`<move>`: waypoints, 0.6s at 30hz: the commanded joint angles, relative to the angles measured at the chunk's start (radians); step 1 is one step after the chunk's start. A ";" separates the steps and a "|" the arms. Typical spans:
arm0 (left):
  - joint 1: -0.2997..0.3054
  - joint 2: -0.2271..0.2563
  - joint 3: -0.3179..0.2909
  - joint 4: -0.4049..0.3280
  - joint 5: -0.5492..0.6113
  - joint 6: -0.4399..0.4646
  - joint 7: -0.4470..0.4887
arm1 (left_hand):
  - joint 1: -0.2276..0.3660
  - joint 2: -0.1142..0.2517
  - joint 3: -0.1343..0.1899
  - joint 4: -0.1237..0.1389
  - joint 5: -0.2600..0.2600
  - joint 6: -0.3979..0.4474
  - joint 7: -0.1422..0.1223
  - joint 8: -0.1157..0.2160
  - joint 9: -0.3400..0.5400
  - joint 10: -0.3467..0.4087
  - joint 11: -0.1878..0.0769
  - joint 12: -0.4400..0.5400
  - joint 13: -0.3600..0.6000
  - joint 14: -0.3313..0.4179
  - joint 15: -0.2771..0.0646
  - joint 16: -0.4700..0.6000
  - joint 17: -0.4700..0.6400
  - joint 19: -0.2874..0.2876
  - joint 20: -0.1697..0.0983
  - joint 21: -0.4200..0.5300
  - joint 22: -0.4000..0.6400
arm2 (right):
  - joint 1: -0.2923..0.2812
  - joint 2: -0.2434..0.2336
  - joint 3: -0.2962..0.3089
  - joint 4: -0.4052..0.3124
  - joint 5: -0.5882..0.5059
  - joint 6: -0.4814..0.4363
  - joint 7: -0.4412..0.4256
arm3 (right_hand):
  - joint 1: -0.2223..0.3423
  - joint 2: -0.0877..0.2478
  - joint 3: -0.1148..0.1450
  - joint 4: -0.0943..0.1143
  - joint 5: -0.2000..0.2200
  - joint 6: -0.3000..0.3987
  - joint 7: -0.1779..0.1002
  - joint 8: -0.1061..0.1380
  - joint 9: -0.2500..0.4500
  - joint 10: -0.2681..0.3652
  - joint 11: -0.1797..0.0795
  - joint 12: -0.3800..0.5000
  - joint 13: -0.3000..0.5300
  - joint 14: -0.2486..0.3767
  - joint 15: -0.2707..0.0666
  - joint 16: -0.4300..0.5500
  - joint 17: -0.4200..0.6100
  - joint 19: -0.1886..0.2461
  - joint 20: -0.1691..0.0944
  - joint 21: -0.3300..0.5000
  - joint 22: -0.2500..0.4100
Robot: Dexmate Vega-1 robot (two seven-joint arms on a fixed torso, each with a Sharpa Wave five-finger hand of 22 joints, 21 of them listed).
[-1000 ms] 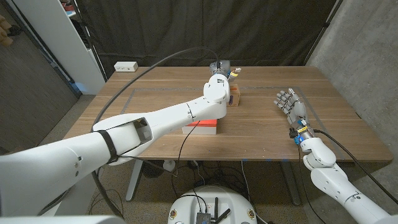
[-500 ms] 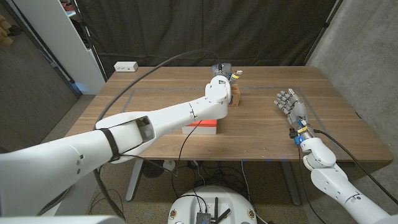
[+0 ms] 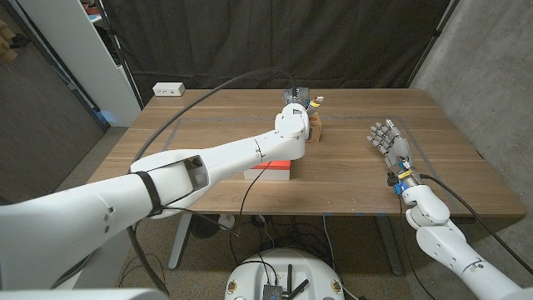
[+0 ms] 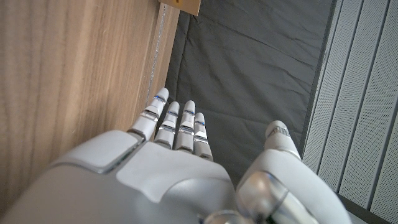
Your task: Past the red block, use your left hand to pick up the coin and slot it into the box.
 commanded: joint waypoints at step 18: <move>-0.012 -0.041 0.019 0.091 -0.031 -0.034 0.016 | -0.003 0.010 0.010 0.000 0.010 0.103 0.028 0.002 0.075 0.001 -0.006 -0.001 0.009 0.006 0.001 0.008 0.008 0.011 -0.072 0.001 0.000 | -0.032 -0.001 0.016 -0.011 0.005 0.013 -0.010 | 0.007 -0.001 -0.003 0.000 0.002 0.010 -0.003 -0.002 0.000 0.009 -0.002 0.000 0.007 0.011 -0.003 -0.001 0.005 0.004 0.005 0.002 0.001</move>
